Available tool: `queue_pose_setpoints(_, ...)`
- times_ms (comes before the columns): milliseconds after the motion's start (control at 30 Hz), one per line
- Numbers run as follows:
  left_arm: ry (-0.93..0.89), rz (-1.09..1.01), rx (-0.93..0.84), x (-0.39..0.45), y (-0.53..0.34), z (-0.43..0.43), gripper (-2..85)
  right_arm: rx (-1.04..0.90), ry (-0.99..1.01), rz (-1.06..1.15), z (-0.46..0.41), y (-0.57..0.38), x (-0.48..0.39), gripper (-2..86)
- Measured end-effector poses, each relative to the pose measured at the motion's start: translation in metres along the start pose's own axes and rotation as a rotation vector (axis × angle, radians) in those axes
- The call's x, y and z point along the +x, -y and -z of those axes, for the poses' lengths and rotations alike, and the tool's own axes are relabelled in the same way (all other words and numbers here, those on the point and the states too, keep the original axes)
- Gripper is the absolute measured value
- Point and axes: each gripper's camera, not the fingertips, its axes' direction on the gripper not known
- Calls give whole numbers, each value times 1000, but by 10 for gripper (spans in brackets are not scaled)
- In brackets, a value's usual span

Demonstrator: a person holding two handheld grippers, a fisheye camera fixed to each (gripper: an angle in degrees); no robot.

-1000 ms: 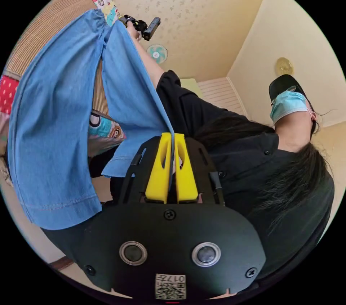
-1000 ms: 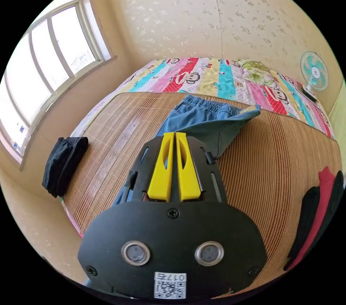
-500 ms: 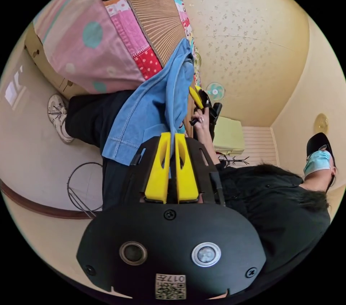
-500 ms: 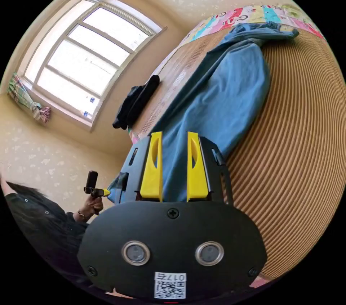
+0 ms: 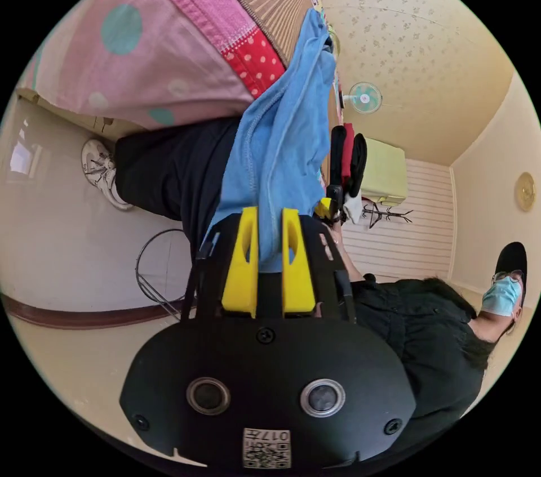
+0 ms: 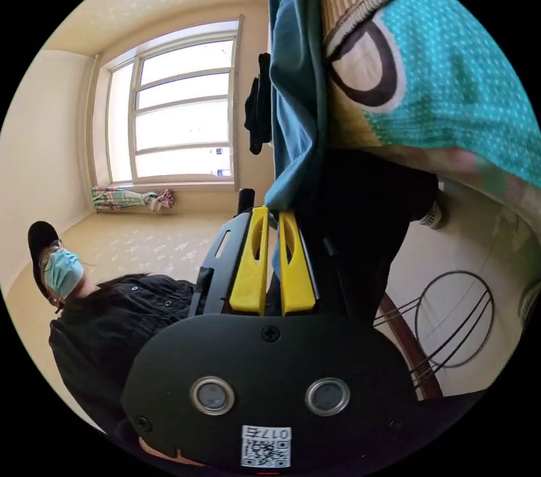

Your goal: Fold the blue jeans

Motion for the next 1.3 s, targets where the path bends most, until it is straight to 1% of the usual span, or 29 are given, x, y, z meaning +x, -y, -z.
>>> queue_pose_setpoints(33,-59,-36,24,10,-7,13,20,-8,55,14,9,1,-13,33)
queue_pose_setpoints(67,-159,-53,44,18,-14,25,12,-7,84,24,14,0,-20,31)
queue_pose_setpoints(100,-220,-63,51,21,-18,31,8,3,151,41,26,-3,-32,28)
queue_pose_setpoints(133,-351,-87,66,29,-26,41,3,13,230,58,37,-6,-42,26)
queue_pose_setpoints(167,-463,-122,78,38,-33,48,0,14,264,66,42,-8,-45,26)
queue_pose_setpoints(200,-501,-137,77,41,-36,49,0,5,286,69,48,-11,-49,25)
queue_pose_setpoints(233,-526,-141,62,44,-40,49,-1,-13,239,52,52,-13,-46,27)
queue_pose_setpoints(267,-482,-102,41,40,-42,44,0,-22,185,30,53,-14,-42,28)
queue_pose_setpoints(300,-437,-68,33,35,-43,42,2,-32,25,-54,56,-17,-27,33)
queue_pose_setpoints(333,-324,17,22,21,-45,37,5,-31,-143,-143,59,-21,-11,40)
queue_pose_setpoints(367,-217,99,23,6,-48,33,15,-25,-206,-171,62,-23,-5,44)
queue_pose_setpoints(400,-175,130,31,-1,-50,33,20,1,-275,-214,67,-29,3,55)
queue_pose_setpoints(433,-151,170,58,-10,-55,33,46,36,-268,-225,72,-34,3,69)
queue_pose_setpoints(500,-226,186,115,-16,-65,36,76,82,-237,-179,76,-39,-11,75)
queue_pose_setpoints(533,-275,164,159,-14,-71,40,90,76,-253,-148,74,-39,-21,76)
queue_pose_setpoints(567,-286,143,192,-9,-76,43,100,62,-270,-138,72,-37,-25,77)
queue_pose_setpoints(633,-244,118,219,2,-82,46,115,-11,-329,-93,60,-26,-32,79)
queue_pose_setpoints(733,-133,107,171,18,-81,33,125,-62,-332,-91,47,-13,-22,76)
queue_pose_setpoints(800,-116,95,122,27,-77,23,125,-102,-337,-97,37,-6,-11,68)
queue_pose_setpoints(867,-81,70,101,42,-77,15,119,-133,-350,-102,30,-2,-3,55)
queue_pose_setpoints(933,-21,61,71,53,-76,11,97,-111,-324,-72,33,-4,-7,31)
queue_pose_setpoints(967,18,49,49,61,-74,9,43,-99,-307,-58,36,-5,-10,27)
queue_pose_setpoints(1033,44,8,20,74,-71,12,8,-88,-246,-30,48,-8,-22,18)
queue_pose_setpoints(1067,20,-24,1,83,-70,16,1,-90,-221,-21,51,-9,-25,17)
queue_pose_setpoints(1133,-47,-77,-26,94,-68,24,-3,-98,-89,43,66,-15,-44,14)
queue_pose_setpoints(1167,-73,-103,-33,100,-68,30,-5,-102,-67,58,69,-16,-49,13)
queue_pose_setpoints(1233,-52,-122,-29,106,-68,39,-6,-149,-36,98,77,-25,-65,12)
queue_pose_setpoints(1300,0,-119,-50,106,-68,40,-6,-201,-58,138,77,-33,-72,13)
